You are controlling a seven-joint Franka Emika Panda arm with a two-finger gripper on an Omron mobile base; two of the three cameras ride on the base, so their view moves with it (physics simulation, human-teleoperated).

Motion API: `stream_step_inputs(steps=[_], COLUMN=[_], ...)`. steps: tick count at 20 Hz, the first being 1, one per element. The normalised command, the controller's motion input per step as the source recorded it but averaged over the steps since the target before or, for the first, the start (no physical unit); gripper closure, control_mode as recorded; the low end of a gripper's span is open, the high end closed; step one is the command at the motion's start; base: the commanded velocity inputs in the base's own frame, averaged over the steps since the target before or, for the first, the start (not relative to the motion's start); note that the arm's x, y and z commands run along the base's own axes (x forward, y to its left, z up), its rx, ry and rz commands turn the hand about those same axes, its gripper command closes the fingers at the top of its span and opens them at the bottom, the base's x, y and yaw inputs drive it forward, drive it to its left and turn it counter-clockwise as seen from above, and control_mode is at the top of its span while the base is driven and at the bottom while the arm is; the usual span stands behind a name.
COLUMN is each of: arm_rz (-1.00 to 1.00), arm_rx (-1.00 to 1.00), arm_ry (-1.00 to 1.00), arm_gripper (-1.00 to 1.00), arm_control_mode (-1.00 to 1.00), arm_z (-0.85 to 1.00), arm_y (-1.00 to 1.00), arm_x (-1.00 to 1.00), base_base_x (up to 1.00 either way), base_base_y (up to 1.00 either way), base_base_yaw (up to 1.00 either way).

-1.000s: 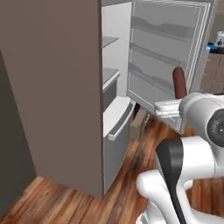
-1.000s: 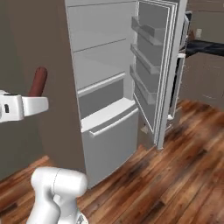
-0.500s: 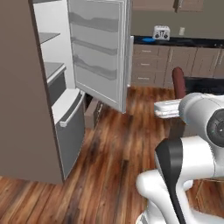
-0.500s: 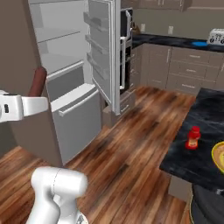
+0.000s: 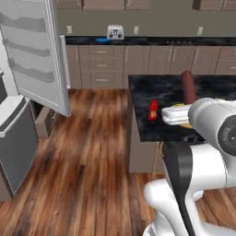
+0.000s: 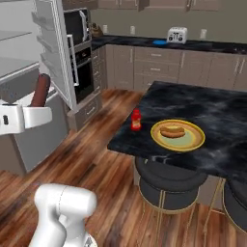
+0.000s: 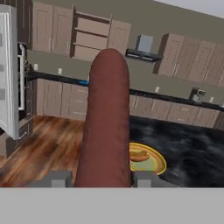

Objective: Move the hot dog bun to the plate on the dining table and place the condiment next to that plate. Then navigate to the fridge and take the sausage and place it on the plate as well.

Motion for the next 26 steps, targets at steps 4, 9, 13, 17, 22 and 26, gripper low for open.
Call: stream_step_inputs(steps=[4, 9, 13, 17, 22, 26], arm_rz=[0.0, 0.0, 0.0, 0.0, -0.1, 0.0], arm_rx=[0.0, 0.0, 0.0, 0.0, 0.2, 0.06], arm_ry=[0.0, 0.0, 0.0, 0.0, 0.33, 0.72], arm_gripper=[1.0, 1.0, 1.0, 1.0, 1.0, 1.0], arm_control_mode=[1.0, 1.0, 1.0, 1.0, -1.0, -1.0], arm_z=[0.0, 0.0, 0.0, 0.0, -0.01, -0.3], arm_y=[0.0, 0.0, 0.0, 0.0, -0.44, -0.33], arm_x=[0.0, 0.0, 0.0, 0.0, 1.0, 0.93], base_base_x=[0.31, 0.49, 0.77, 1.0, 0.0, 0.0], base_base_y=[-0.75, -0.57, -0.25, -0.21, 0.0, 0.0], base_base_yaw=[-0.37, -0.36, -0.32, -0.25, 0.0, 0.0])
